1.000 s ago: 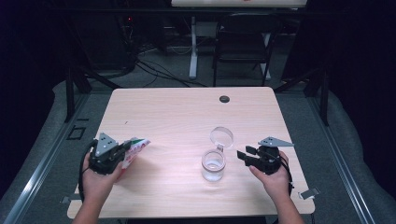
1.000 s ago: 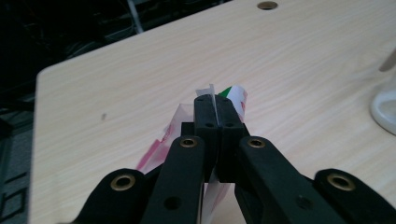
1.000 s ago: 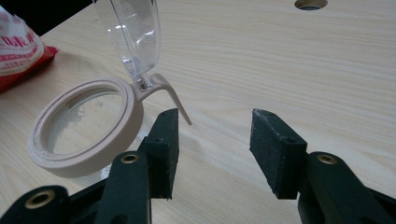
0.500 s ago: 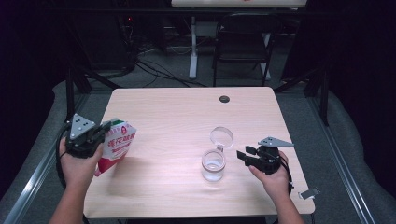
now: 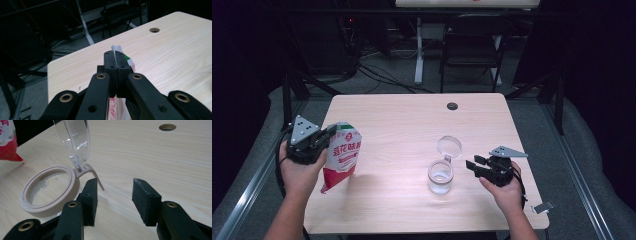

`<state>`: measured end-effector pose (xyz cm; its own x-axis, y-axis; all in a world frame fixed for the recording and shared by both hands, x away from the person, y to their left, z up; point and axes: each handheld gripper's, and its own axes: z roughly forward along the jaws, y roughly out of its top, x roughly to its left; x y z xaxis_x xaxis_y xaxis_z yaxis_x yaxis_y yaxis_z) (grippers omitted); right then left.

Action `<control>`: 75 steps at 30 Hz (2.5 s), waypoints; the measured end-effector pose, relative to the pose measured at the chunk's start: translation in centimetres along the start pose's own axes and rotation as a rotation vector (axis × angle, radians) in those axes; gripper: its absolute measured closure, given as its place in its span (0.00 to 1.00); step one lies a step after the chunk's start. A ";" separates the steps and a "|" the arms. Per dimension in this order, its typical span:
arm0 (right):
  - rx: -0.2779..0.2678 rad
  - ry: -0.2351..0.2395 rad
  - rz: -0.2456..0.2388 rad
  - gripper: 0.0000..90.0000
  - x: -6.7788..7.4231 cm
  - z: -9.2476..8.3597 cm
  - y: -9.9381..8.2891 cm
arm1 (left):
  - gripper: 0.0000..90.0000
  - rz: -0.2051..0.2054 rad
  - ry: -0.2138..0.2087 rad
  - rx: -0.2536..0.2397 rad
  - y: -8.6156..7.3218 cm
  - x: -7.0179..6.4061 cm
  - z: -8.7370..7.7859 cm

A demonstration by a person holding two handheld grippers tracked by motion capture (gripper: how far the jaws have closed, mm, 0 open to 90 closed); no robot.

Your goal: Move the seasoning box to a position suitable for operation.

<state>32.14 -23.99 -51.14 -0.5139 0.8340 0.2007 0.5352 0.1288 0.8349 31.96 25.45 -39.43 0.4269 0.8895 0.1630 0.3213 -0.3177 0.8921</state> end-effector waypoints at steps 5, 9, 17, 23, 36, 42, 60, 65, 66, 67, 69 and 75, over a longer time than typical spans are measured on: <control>-0.012 0.007 -0.001 0.64 -0.1 -0.1 0.0 | 1.00 0.003 -0.038 -0.009 0.6 -1.0 0.6; -0.020 -0.004 -0.023 0.64 0.0 -0.2 0.2 | 1.00 0.010 -0.076 -0.010 1.0 -1.9 1.1; -0.003 0.008 -0.027 0.66 0.1 -0.2 0.2 | 1.00 0.043 -0.147 0.010 1.6 -4.2 2.3; 0.002 0.018 -0.018 0.66 0.0 -0.1 0.1 | 1.00 0.067 -0.188 0.009 2.4 -5.9 3.1; -0.083 -0.001 -0.043 0.66 0.3 -1.2 0.6 | 1.00 0.117 -0.282 0.003 3.9 -9.7 4.7; -0.099 0.010 -0.052 0.66 0.7 -1.6 1.0 | 1.00 0.144 -0.328 -0.001 3.9 -11.3 4.9; -0.146 0.156 -0.246 0.60 6.7 -2.8 3.0 | 1.00 0.058 -0.452 -0.067 -0.4 -11.2 1.7; -0.120 0.177 -0.253 0.60 7.4 -2.0 2.7 | 1.00 0.032 -0.490 -0.062 -2.0 -11.2 1.0; -0.110 0.184 -0.255 0.60 7.5 -1.8 2.6 | 1.00 0.031 -0.496 -0.063 -2.2 -11.2 1.0; -0.106 0.191 -0.256 0.60 7.6 -1.7 2.6 | 1.00 0.028 -0.504 -0.061 -2.6 -11.2 0.9; -0.098 0.206 -0.264 0.60 8.1 -1.4 2.5 | 1.00 0.018 -0.511 -0.057 -3.2 -11.2 0.7; -0.071 0.233 -0.276 0.60 8.9 -0.9 2.4 | 1.00 -0.002 -0.541 -0.040 -5.0 -11.3 0.7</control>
<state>28.26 -16.77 -46.91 -0.7757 0.6275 0.0675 0.3115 0.2877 0.9056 26.17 16.76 -46.06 0.8039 0.5906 -0.0694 0.2947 -0.2943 0.9091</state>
